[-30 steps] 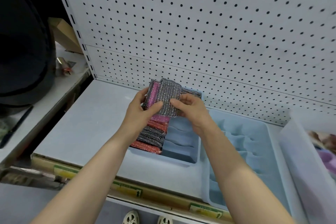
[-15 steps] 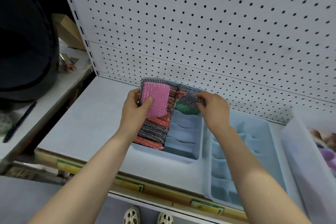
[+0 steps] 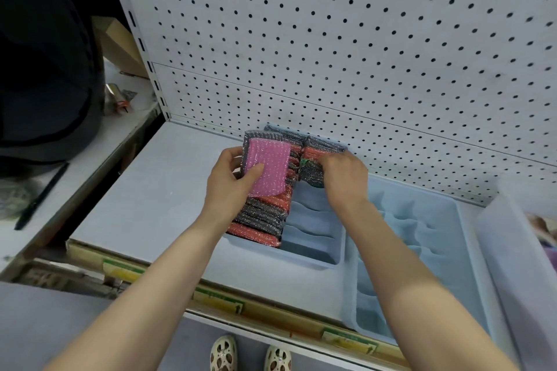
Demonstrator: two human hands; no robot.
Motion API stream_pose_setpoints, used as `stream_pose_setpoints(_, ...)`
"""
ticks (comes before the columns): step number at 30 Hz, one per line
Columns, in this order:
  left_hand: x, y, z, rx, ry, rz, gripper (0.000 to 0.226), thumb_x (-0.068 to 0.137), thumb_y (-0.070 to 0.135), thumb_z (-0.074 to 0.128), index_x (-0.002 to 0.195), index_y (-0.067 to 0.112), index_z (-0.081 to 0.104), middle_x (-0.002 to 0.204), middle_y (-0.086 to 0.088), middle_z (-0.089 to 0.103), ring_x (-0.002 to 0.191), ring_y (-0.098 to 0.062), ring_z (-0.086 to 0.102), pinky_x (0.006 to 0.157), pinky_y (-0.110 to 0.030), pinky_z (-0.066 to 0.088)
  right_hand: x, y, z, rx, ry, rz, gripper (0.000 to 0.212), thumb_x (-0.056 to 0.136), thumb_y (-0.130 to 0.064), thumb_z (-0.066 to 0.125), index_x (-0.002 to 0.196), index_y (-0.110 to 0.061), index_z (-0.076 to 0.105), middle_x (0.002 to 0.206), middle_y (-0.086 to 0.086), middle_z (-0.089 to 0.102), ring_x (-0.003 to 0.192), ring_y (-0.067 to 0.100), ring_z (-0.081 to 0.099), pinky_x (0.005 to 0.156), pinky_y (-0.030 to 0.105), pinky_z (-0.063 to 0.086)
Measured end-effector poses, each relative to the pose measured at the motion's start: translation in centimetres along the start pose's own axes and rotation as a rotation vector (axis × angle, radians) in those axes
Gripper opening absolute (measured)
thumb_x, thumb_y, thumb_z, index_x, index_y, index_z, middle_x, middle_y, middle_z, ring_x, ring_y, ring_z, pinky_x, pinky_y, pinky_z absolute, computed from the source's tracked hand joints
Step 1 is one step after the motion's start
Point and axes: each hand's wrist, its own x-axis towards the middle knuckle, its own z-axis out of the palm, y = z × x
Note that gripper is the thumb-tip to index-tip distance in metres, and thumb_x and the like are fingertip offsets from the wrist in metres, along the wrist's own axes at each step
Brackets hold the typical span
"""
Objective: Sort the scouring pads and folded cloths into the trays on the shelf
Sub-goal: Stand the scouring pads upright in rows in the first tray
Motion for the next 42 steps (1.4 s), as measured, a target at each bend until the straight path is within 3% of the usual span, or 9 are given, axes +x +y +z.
stream_pose_setpoints(5, -0.4, -0.1, 0.1, 0.037, -0.013, 0.016, 0.039, 0.088, 0.026, 0.07, 0.121, 0.026, 0.049, 0.117, 0.003, 0.061, 0.099, -0.013, 0.062, 0.085, -0.035, 0.056, -1.2, -0.8, 1.2, -0.106, -0.095, -0.071, 0.034, 0.025, 0.004, 0.084, 0.047, -0.011, 0.062, 0.049, 0.005, 0.059, 0.054, 0.025, 0.06, 0.041, 0.023, 0.04)
stream_pose_setpoints(10, -0.6, 0.0, 0.0, 0.023, -0.019, 0.01, 0.039, 0.087, 0.027, 0.071, 0.119, 0.028, 0.05, 0.117, 0.004, 0.061, 0.103, -0.016, 0.062, 0.086, -0.037, 0.056, -1.3, 0.1, 0.6, 0.131, -0.209, 0.107, 0.037, 0.085, -0.004, 0.063, 0.12, -0.016, 0.067, 0.109, 0.012, 0.068, 0.107, 0.032, 0.058, 0.08, 0.036, 0.045)
stream_pose_setpoints(13, -0.8, 0.3, 0.2, -0.009, -0.032, 0.009, 0.039, 0.087, 0.027, 0.071, 0.119, 0.027, 0.049, 0.115, 0.005, 0.061, 0.102, -0.011, 0.061, 0.084, -0.033, 0.056, -2.1, -0.4, -0.7, 0.52, -0.001, 0.209, 0.022, 0.09, -0.025, 0.067, 0.111, -0.019, 0.071, 0.101, 0.003, 0.072, 0.095, 0.024, 0.065, 0.081, 0.035, 0.051)
stream_pose_setpoints(16, -1.1, 0.7, 0.9, -0.058, -0.067, -0.01, 0.04, 0.087, 0.025, 0.072, 0.121, 0.024, 0.05, 0.111, 0.005, 0.065, 0.098, -0.01, 0.064, 0.081, -0.033, 0.058, -2.8, -2.3, -2.8, 1.002, -0.096, 0.334, 0.021, 0.089, -0.038, 0.068, 0.097, -0.019, 0.072, 0.09, -0.007, 0.072, 0.082, 0.007, 0.065, 0.078, 0.022, 0.051)
stream_pose_setpoints(22, -1.6, 1.1, 2.2, -0.15, -0.118, -0.042, 0.039, 0.093, 0.031, 0.063, 0.127, 0.015, 0.052, 0.114, -0.007, 0.069, 0.103, -0.025, 0.067, 0.087, -0.045, 0.057, -3.8, -2.8, -3.5, 1.422, -0.193, 0.5, 0.029, 0.083, -0.011, 0.076, 0.107, 0.0, 0.063, 0.092, 0.012, 0.07, 0.083, 0.02, 0.065, 0.081, 0.038, 0.057)
stream_pose_setpoints(26, -1.5, 0.9, 2.0, -0.111, -0.095, -0.007, 0.024, 0.097, 0.014, 0.057, 0.121, 0.017, 0.057, 0.11, -0.004, 0.069, 0.1, -0.021, 0.067, 0.09, -0.044, 0.056, -4.1, -0.8, -3.4, 1.522, -0.204, 0.53, 0.023, 0.09, -0.008, 0.068, 0.11, -0.009, 0.058, 0.098, 0.016, 0.07, 0.087, 0.023, 0.066, 0.08, 0.03, 0.057)
stream_pose_setpoints(32, -1.1, 0.4, 0.8, -0.054, -0.015, -0.001, 0.021, 0.096, 0.016, 0.058, 0.116, 0.022, 0.056, 0.112, -0.001, 0.067, 0.097, -0.018, 0.066, 0.089, -0.04, 0.055, -4.6, 2.8, -2.9, 0.795, 0.116, 0.374, 0.018, 0.085, -0.014, 0.069, 0.102, -0.019, 0.065, 0.09, -0.002, 0.071, 0.081, 0.018, 0.065, 0.074, 0.035, 0.051)
stream_pose_setpoints(39, -0.6, -0.2, 0.1, -0.047, -0.003, -0.032, 0.021, 0.096, 0.017, 0.059, 0.116, 0.024, 0.057, 0.114, -0.001, 0.066, 0.102, -0.02, 0.066, 0.091, -0.047, 0.055, -2.3, 0.7, -1.1, 0.082, -0.106, 0.01, 0.024, 0.083, -0.004, 0.06, 0.102, -0.015, 0.071, 0.101, 0.006, 0.068, 0.1, 0.029, 0.057, 0.07, 0.033, 0.042)
stream_pose_setpoints(42, -0.5, -0.3, -0.1, -0.029, -0.004, -0.031, 0.02, 0.095, 0.016, 0.059, 0.113, 0.026, 0.056, 0.113, 0.003, 0.066, 0.102, -0.018, 0.065, 0.092, -0.047, 0.054, -2.1, -0.2, 0.5, 0.037, -0.172, 0.01, 0.035, 0.08, 0.005, 0.058, 0.108, -0.012, 0.069, 0.105, 0.009, 0.067, 0.107, 0.031, 0.055, 0.071, 0.035, 0.043)
